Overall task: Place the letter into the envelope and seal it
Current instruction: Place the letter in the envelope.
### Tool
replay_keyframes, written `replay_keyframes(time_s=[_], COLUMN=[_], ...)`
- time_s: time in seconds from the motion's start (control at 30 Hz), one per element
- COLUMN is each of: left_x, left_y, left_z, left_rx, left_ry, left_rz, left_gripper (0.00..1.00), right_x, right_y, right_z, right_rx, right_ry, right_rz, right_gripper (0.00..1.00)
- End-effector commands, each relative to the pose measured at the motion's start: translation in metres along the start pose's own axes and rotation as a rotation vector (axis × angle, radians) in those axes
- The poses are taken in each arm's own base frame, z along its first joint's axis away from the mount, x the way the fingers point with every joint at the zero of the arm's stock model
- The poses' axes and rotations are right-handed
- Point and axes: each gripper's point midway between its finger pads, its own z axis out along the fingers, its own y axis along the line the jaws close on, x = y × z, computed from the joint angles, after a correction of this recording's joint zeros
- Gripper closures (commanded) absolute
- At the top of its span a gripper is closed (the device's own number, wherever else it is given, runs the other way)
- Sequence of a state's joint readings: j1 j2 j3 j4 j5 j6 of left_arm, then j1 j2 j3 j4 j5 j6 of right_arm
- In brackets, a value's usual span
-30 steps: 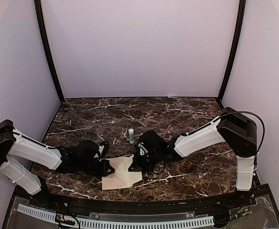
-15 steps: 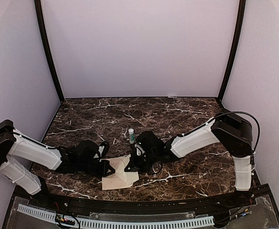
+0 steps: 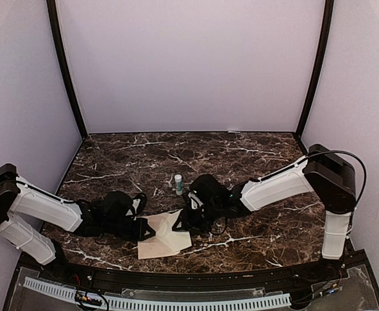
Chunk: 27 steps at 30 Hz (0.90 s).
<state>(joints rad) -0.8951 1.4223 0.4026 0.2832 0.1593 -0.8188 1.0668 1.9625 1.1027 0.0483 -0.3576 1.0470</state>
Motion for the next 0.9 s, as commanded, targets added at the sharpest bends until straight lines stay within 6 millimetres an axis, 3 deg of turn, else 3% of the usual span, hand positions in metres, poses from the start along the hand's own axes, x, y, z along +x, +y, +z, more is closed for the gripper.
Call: replay_keyframes(time_s=[0.0,0.2,0.67,0.87], left_x=[0.022,0.022,0.014,0.004], left_y=[0.024,0.022,-0.003,-0.006], left_z=[-0.002,-0.001,0.005,0.002], left_rx=[-0.082,-0.069,0.031,0.008], left_ry=[0.065,0.066,0.067,0.048], left_rz=[-0.016,-0.004,0.05,0.063], left_gripper=[1.0,1.0,1.0,0.99], right_x=[0.0,0.002,-0.002,-0.001], right_y=[-0.007,-0.011,0.013,0.005], right_z=[-0.014,-0.011,0.019,0.019], right_rx=[0.031,0.034,-0.039,-0.001], right_ry=[-0.022,-0.017,0.021,0.016], right_rz=[-0.008,-0.002,-0.039,-0.028], right_gripper=[0.73,1.0,1.0,1.0])
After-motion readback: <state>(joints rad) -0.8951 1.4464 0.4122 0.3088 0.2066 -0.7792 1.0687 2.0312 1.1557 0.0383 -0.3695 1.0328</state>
